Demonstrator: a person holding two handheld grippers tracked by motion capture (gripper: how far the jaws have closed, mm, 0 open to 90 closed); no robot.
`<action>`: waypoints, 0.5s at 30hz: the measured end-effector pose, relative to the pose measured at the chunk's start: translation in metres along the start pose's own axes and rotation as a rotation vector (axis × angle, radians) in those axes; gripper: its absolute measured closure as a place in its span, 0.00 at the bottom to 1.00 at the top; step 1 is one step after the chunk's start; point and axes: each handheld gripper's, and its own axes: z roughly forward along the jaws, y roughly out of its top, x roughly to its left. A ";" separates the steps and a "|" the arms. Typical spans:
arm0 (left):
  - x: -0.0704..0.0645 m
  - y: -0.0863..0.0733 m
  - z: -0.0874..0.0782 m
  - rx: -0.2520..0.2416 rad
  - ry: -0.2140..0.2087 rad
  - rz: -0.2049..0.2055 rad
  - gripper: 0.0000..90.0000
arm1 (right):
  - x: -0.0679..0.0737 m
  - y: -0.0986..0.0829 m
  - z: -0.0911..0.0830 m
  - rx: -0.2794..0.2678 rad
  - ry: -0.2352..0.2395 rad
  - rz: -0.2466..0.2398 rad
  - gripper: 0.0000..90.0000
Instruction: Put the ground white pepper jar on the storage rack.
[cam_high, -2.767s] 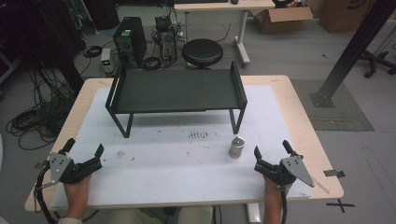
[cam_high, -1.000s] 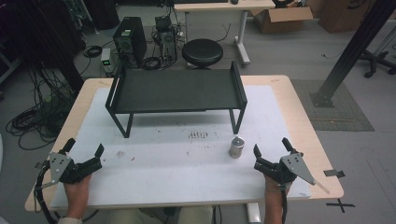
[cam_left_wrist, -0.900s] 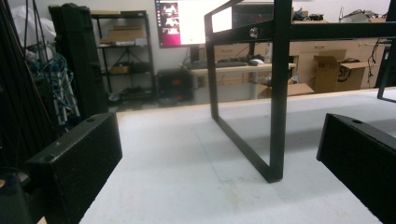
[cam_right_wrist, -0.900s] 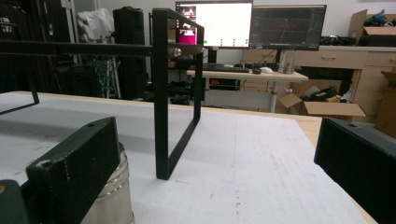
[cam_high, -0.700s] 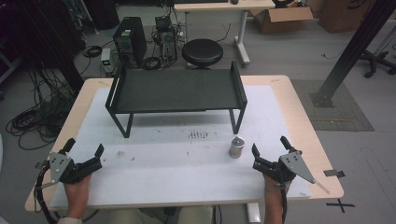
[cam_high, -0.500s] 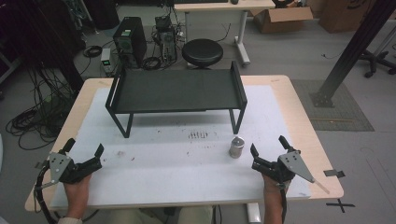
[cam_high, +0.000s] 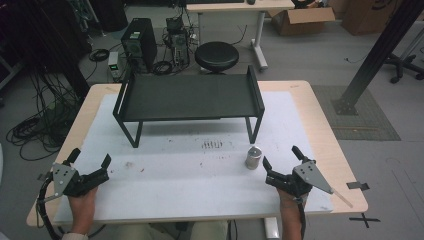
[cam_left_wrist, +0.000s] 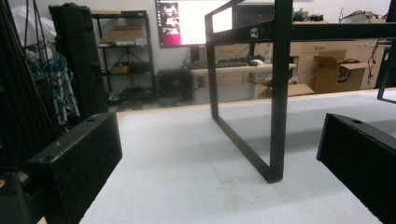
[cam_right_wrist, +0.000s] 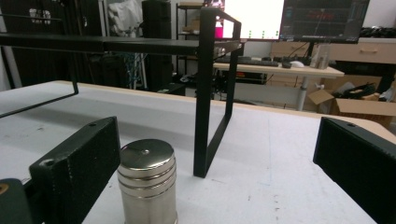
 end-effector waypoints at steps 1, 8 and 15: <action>0.000 0.000 0.000 0.000 0.000 0.000 0.01 | 0.000 0.000 0.001 0.005 0.006 0.000 0.01; 0.000 0.000 0.000 0.001 0.000 0.001 0.00 | 0.004 0.000 0.005 0.039 0.045 -0.006 0.01; 0.000 0.000 0.000 0.001 -0.001 0.000 0.00 | 0.007 0.001 0.012 0.076 0.076 -0.014 0.01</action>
